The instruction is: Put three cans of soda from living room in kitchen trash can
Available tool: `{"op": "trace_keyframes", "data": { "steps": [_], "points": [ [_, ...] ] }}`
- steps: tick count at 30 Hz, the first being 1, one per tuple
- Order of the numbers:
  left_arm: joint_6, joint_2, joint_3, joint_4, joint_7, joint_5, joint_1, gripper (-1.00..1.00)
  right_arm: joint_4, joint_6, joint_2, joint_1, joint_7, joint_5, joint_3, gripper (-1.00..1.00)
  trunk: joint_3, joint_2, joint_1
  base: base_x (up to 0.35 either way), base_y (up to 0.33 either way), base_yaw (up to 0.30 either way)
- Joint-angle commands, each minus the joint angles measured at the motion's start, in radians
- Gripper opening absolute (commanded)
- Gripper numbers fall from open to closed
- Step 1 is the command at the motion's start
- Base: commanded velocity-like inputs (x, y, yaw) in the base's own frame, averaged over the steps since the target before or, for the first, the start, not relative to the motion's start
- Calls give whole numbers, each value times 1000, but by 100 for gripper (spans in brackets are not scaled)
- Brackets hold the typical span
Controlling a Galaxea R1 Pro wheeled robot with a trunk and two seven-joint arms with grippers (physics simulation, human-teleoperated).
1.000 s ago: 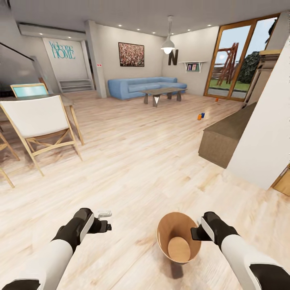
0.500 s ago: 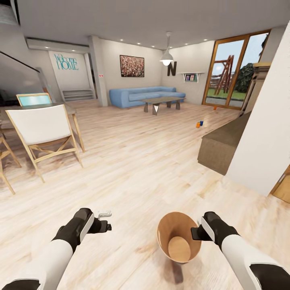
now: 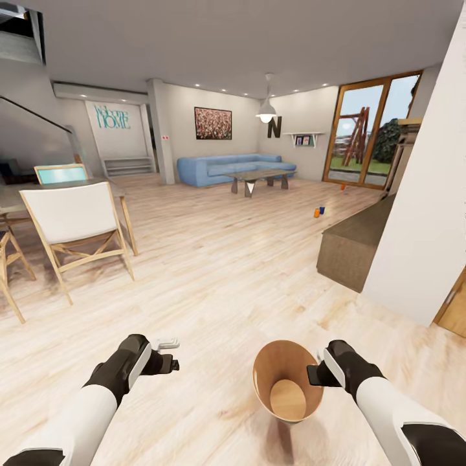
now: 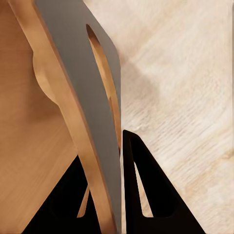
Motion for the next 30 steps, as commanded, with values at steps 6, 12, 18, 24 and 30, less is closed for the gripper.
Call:
{"op": "trace_keyframes", "data": {
  "steps": [6, 12, 18, 24, 30],
  "points": [
    [0, 0, 0, 0, 0, 0, 0, 100, -1, 0, 2, 0, 6, -14, -5, -100, 19, 42, -23, 0, 0, 0],
    [0, 0, 0, 1, 0, -1, 0, 100, -3, -1, 2, 0, 6, -15, -5, -100, 38, 84, -46, 0, 0, 0],
    [0, 0, 0, 1, 0, -1, 0, 100, -3, -2, 1, 0, 6, -15, -5, -100, 57, 126, -69, 0, 0, 0],
    [0, 0, 0, 1, 0, -1, 0, 100, -3, -5, 1, 0, 7, -15, -3, -100, 75, 168, -92, 0, 0, 0],
    [0, 0, 0, 1, 0, -1, 0, 100, -3, -7, 3, 0, 7, -15, 1, -100, 94, 210, -115, 0, 0, 0]
  ]
}}
